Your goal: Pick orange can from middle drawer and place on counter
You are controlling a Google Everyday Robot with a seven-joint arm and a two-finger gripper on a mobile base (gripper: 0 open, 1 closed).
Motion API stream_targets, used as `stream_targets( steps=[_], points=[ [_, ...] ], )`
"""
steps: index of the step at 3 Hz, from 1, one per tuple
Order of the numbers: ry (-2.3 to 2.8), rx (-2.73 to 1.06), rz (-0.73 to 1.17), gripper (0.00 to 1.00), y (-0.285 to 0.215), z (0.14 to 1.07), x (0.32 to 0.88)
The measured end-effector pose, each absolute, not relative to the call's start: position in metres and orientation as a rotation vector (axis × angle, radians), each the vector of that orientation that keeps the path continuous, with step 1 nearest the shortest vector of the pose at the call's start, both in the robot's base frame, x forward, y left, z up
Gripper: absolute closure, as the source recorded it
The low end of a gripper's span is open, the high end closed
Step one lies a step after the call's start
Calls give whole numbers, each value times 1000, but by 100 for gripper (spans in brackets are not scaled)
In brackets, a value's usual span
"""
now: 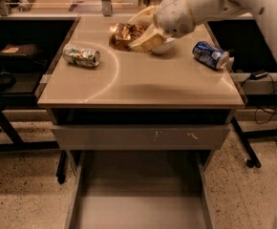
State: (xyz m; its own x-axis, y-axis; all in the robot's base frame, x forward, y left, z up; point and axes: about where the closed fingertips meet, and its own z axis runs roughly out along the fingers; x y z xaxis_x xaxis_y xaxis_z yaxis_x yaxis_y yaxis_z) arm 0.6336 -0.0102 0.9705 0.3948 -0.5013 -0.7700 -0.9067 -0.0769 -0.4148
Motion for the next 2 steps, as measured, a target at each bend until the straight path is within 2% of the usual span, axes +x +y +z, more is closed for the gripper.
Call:
stream_targets(
  steps=[1, 2],
  points=[
    [1430, -1758, 349, 100, -14, 948, 681],
    [1528, -1744, 291, 100, -28, 934, 703]
  ],
)
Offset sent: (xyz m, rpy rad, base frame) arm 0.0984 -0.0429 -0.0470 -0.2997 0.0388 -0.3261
